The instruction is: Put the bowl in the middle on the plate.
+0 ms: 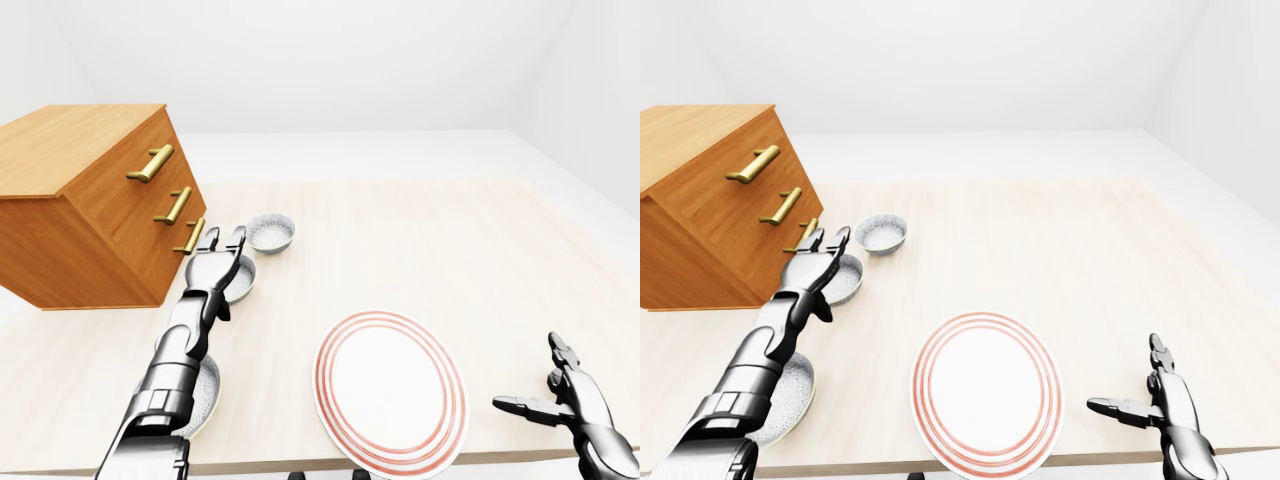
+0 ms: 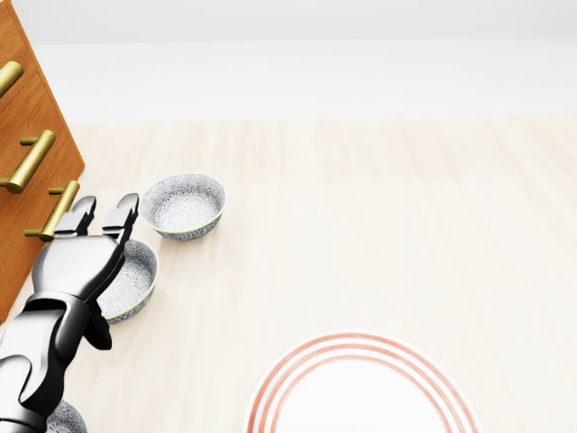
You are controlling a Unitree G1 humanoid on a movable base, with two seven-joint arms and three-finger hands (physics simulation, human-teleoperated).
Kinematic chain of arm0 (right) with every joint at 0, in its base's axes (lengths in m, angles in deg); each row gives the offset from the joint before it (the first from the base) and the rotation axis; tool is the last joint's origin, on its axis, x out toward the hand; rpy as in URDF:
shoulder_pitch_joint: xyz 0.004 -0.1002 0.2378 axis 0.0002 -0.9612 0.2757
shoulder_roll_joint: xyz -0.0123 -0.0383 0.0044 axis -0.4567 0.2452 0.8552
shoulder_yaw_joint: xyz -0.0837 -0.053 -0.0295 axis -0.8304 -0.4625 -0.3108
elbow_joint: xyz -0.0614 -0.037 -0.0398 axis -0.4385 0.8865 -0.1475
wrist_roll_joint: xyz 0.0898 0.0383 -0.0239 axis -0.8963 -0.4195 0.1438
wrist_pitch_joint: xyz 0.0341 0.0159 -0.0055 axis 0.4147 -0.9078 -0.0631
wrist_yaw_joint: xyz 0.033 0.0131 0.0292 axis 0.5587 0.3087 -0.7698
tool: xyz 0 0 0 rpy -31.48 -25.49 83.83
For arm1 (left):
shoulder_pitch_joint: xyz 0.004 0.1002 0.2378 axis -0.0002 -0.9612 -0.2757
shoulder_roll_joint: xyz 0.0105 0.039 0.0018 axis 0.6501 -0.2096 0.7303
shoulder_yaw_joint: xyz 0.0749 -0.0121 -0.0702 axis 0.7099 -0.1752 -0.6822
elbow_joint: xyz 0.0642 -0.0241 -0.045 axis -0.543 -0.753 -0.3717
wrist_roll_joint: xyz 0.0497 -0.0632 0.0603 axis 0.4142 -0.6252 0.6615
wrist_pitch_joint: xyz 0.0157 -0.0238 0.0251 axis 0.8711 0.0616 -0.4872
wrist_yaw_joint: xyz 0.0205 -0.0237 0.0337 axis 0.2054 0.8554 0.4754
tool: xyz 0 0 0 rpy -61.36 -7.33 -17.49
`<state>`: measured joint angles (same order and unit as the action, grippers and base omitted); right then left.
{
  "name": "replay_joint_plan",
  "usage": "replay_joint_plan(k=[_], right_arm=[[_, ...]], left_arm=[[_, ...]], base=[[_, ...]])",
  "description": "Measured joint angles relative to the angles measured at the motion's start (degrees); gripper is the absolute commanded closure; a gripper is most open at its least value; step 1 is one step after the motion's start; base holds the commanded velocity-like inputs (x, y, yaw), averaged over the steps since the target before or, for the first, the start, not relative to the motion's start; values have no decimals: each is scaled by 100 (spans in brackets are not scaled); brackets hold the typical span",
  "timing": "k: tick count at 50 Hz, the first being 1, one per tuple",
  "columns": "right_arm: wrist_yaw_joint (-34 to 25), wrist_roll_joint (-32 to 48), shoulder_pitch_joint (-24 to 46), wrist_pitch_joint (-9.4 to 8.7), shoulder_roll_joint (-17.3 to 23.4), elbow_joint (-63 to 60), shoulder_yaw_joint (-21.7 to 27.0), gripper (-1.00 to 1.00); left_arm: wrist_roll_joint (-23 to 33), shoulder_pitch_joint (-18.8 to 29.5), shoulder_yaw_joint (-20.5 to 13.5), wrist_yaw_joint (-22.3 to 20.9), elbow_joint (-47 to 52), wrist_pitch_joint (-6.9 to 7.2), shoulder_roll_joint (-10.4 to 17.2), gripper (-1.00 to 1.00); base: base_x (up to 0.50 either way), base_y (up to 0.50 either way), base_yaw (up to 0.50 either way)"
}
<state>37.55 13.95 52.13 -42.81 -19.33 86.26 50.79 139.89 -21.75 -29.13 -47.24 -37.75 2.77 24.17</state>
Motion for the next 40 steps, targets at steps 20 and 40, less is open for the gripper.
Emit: replay_joint_plan(k=[20, 40], right_arm=[[-10, -8, 0, 0, 0, 0, 10, -100], [-6, -22, -6, 0, 3, -3, 14, -100]], left_arm=[[197, 52, 56, 16, -212, 0, 42, -100], [369, 47, 105, 153, -430, 0, 51, -100]], base=[[0, 0, 0], [0, 0, 0]])
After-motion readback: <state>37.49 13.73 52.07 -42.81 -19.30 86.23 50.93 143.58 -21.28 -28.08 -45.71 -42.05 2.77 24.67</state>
